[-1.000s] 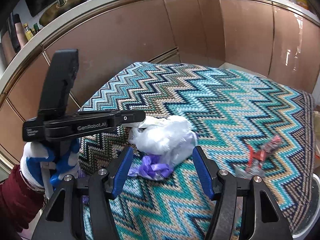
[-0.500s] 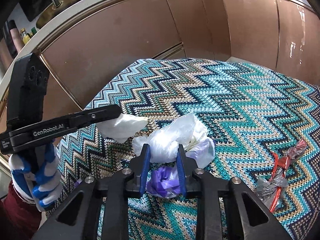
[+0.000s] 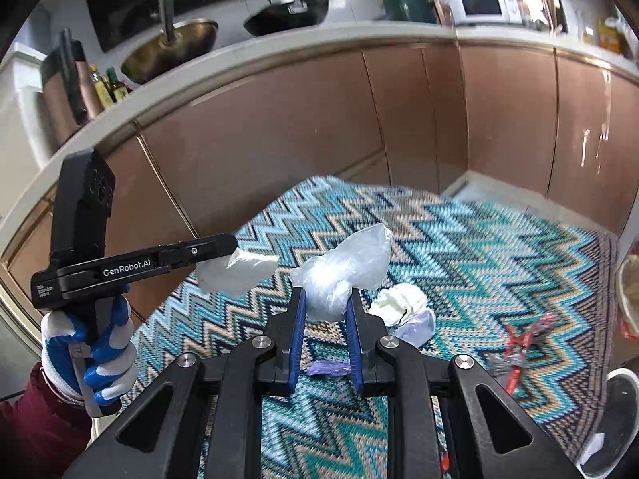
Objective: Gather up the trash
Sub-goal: 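Carry both items over the white-rimmed bin and open both grippers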
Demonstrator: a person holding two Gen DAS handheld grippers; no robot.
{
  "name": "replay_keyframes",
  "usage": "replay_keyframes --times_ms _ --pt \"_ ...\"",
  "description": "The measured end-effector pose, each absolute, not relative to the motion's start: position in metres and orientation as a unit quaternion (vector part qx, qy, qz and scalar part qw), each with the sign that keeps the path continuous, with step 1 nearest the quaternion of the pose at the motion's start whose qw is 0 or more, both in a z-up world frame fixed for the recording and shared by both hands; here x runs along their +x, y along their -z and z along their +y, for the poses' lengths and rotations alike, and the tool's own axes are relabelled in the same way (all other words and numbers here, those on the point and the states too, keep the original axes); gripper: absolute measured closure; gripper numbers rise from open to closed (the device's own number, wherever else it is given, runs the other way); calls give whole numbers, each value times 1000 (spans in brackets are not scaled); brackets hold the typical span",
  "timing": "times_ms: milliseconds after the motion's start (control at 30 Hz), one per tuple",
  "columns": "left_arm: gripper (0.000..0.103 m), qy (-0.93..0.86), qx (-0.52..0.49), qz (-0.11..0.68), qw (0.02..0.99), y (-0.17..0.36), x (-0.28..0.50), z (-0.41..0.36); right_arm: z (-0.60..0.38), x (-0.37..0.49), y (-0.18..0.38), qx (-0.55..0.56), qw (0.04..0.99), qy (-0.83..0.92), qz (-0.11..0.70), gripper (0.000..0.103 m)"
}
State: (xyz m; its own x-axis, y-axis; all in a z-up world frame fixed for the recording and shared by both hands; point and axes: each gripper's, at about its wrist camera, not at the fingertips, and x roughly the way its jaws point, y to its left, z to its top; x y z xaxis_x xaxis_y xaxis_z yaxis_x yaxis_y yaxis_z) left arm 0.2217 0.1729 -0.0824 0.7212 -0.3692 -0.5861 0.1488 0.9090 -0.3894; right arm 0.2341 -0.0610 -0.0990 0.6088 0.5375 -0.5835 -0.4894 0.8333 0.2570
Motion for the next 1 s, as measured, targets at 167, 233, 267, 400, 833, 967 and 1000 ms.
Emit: replay_keyframes --times_ms 167,233,267,400,833,967,1000 --pt "99 146 -150 323 923 56 196 164 -78 199 74 42 908 -280 309 84" --pt "99 149 -144 313 927 44 183 157 -86 184 65 44 913 -276 298 84" --pt "99 150 -141 308 929 39 178 154 -90 178 62 46 915 -274 293 84" --pt "99 160 -128 288 936 16 150 136 -112 144 47 59 923 -266 271 84" --pt "99 244 -58 266 931 -28 110 -10 -229 62 30 102 956 -189 200 84" --pt "99 281 -36 284 916 -21 122 -74 -276 52 41 107 967 -129 194 84" --pt "99 294 -26 292 910 -18 127 -97 -284 50 43 107 968 -118 195 84"
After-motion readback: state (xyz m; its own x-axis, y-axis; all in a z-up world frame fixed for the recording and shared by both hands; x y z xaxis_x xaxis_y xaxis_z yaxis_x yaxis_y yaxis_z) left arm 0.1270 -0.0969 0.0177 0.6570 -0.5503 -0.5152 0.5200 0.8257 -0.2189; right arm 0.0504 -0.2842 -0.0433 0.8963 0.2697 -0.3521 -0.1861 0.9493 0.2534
